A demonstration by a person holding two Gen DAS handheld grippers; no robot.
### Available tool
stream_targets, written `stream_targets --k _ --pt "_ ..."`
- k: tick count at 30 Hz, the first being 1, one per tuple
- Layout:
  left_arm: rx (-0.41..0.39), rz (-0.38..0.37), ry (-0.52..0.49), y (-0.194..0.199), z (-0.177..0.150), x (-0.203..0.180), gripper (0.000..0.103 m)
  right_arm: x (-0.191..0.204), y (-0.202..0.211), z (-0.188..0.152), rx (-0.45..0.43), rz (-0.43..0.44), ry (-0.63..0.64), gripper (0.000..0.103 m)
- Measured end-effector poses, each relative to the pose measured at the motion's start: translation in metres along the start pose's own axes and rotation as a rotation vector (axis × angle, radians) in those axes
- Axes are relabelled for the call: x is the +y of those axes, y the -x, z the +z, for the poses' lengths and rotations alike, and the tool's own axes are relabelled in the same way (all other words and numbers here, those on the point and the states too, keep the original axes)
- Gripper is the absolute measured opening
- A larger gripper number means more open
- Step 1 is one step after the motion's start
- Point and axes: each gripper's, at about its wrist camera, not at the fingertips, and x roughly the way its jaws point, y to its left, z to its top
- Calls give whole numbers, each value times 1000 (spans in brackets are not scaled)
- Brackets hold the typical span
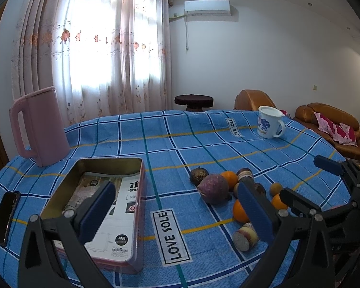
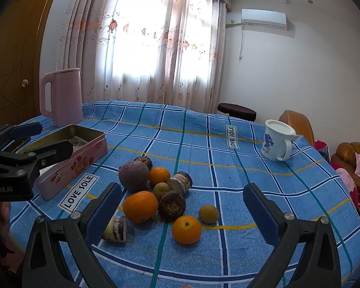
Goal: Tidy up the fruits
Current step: 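Grasp the purple-and-white cylindrical piece with the left tool while the right tool grasps an orange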
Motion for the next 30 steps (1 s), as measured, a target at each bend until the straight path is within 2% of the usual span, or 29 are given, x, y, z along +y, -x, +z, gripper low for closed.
stream_targets --k 6,11,13,15,17,19,21,25,28,29,30 --pt "49 -65 -5 -10 -17 -14 103 -15 -4 -12 35 -46 -26 102" --pt "106 -118 -4 -23 -25 -26 103 -27 -13 -24 85 -38 -39 100" --pt "133 -157 -16 -27 -32 -37 103 -28 -19 -28 110 -27 -33 93" --pt "162 -181 -39 -31 -37 -48 102 -30 -27 -33 143 -9 -42 79" --pt "170 -192 -63 -32 -38 -55 100 -32 -29 -36 151 29 -47 71" --pt "177 -211 -66 -32 -37 -56 99 -30 -29 -36 151 33 -41 68" --pt "194 -221 -85 -34 -37 -59 91 -28 -31 -36 160 61 -27 65" --pt "252 -268 -96 -41 -37 -62 84 -20 -36 -37 190 103 12 60" --pt "281 -287 -94 -48 -39 -63 74 -17 -40 -37 208 145 24 51" --pt "295 -297 -93 -50 -39 -63 68 -15 -41 -38 216 159 33 48" --pt "299 -299 -94 -51 -39 -63 62 -14 -42 -38 220 173 33 41"
